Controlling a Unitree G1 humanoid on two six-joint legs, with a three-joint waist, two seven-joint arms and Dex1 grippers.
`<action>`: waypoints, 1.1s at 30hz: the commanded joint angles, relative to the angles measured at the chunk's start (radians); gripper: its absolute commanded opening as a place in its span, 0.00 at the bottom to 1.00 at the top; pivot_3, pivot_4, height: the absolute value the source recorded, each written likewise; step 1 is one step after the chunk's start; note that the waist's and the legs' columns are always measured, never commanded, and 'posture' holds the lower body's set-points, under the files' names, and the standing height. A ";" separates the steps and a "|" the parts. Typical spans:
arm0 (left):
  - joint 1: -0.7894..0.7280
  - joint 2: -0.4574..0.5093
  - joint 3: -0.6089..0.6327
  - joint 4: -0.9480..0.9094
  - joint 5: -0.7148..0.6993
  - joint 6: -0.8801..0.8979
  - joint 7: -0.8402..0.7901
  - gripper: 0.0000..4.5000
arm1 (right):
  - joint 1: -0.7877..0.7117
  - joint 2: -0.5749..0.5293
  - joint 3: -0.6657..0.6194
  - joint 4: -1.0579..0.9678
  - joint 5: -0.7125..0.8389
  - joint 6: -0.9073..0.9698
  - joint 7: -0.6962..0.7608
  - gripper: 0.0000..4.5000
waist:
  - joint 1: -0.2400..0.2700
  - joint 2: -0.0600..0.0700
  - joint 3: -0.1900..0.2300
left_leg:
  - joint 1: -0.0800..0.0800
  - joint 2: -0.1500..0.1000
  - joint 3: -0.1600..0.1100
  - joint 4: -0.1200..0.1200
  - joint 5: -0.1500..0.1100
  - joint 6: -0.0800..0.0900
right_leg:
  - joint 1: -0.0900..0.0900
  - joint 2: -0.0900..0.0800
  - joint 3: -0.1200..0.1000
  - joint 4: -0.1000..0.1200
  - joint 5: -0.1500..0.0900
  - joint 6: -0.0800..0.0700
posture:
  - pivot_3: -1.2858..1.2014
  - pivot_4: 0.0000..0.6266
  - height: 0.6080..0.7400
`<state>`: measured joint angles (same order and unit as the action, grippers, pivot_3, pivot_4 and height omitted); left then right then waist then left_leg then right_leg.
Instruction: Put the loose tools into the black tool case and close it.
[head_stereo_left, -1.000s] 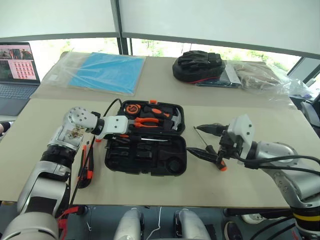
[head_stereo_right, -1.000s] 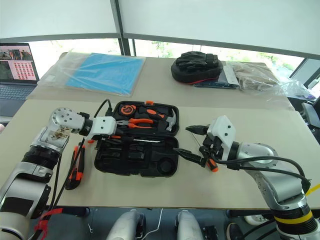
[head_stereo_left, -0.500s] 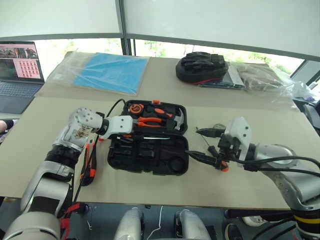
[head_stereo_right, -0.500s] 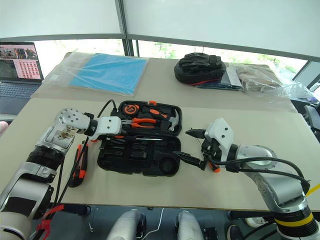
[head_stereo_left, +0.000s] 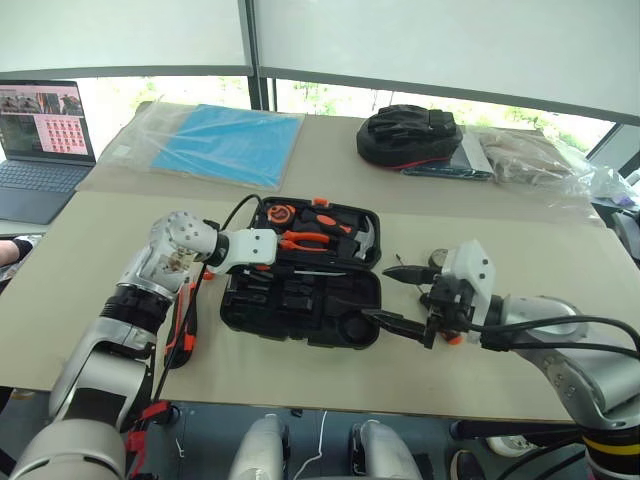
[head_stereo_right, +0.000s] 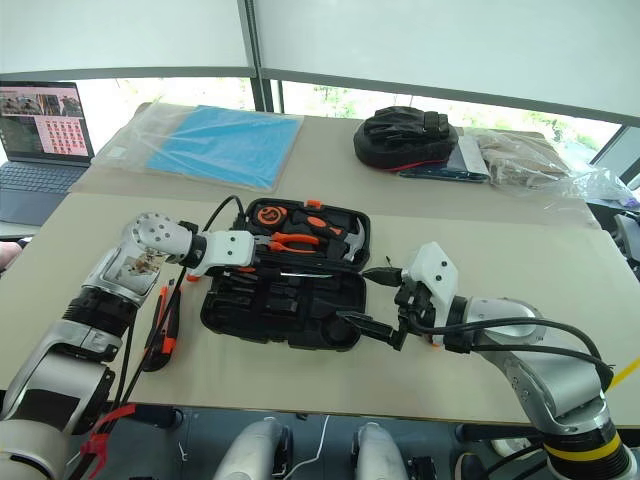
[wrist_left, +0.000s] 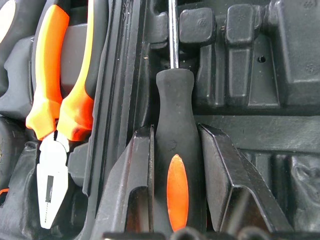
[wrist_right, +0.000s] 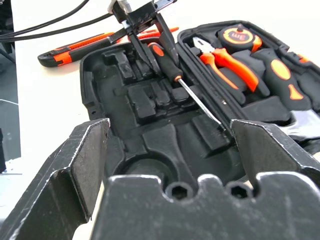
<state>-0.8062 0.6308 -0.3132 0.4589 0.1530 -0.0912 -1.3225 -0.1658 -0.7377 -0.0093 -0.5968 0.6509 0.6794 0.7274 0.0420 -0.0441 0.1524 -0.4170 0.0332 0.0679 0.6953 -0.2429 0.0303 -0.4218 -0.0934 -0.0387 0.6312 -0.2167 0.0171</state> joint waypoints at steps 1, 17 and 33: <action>-0.012 -0.007 0.044 -0.021 -0.050 -0.065 0.031 0.62 | 0.008 0.004 -0.020 -0.047 0.029 0.005 0.004 1.00 | -0.001 0.000 0.000 | 0.000 0.000 0.000 0.000 0.000 0.000 | 0.000 0.000 0.000 0.000 0.000 0.000 | 0.52 0.24 1.00; 0.094 -0.059 0.161 0.019 -0.246 0.027 0.060 0.10 | 0.120 0.064 -0.051 -0.015 -0.009 -0.092 0.005 1.00 | -0.018 0.000 0.000 | -0.001 0.000 -0.001 0.000 0.000 0.001 | -0.001 0.001 0.000 -0.001 0.000 0.000 | 0.52 0.24 1.00; 0.151 -0.086 0.062 0.038 -0.141 0.098 0.140 0.01 | 0.158 0.082 -0.061 -0.042 -0.015 -0.094 -0.032 1.00 | -0.016 0.003 -0.002 | 0.001 0.000 -0.001 0.000 0.000 0.001 | 0.001 0.001 0.000 0.000 0.000 0.000 | 0.52 0.24 1.00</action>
<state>-0.6849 0.5461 -0.2010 0.4855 -0.0337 -0.0165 -1.1776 0.0059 -0.6582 -0.0495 -0.6009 0.6270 0.5906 0.7040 0.0257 -0.0410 0.1501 -0.4155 0.0334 0.0668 0.6955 -0.2433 0.0310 -0.4202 -0.0927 -0.0384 0.6308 -0.2166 0.0174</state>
